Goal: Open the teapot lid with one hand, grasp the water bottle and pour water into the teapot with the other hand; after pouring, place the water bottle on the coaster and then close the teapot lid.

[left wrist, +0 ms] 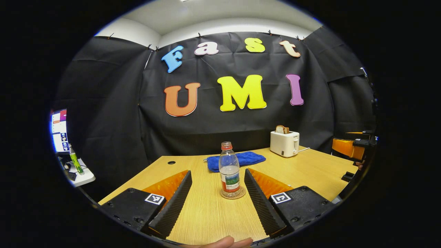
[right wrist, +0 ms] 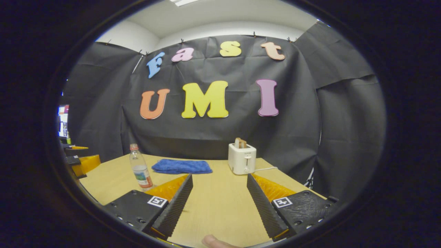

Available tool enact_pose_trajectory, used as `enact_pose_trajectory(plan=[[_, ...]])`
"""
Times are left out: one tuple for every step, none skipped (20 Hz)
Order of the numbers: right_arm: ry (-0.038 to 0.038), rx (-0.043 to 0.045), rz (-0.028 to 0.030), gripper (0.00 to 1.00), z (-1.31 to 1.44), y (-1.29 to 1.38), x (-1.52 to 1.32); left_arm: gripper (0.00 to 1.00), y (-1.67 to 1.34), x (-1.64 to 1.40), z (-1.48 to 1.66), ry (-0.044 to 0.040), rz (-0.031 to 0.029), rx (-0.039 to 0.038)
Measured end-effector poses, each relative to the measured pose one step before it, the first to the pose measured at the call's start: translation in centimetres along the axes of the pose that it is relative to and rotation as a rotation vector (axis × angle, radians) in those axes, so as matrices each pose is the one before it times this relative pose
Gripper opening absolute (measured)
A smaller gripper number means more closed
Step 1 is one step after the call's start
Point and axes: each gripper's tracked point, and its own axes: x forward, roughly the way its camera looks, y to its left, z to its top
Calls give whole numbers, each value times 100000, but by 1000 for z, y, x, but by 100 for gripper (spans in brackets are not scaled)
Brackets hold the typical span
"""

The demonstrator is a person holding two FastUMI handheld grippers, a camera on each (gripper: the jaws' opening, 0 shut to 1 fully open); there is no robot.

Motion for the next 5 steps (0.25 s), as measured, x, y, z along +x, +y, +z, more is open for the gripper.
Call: enact_pose_trajectory(plan=[[398,-164,-393,95,-64,-355,-27,96,-226,30,-50,253,-281,389],[294,-209,-522,95,-178,-370,-95,96,-77,23,-44,82,-141,420],[-1,-255,-358,95,-17,-208,-14,96,-124,0,58,-45,-21,312],[64,-302,-425,95,-35,-178,70,96,-7,40,-88,-122,-238,-78],[134,-446,-534,97,-116,-293,20,96,-90,44,84,-125,-519,-422]])
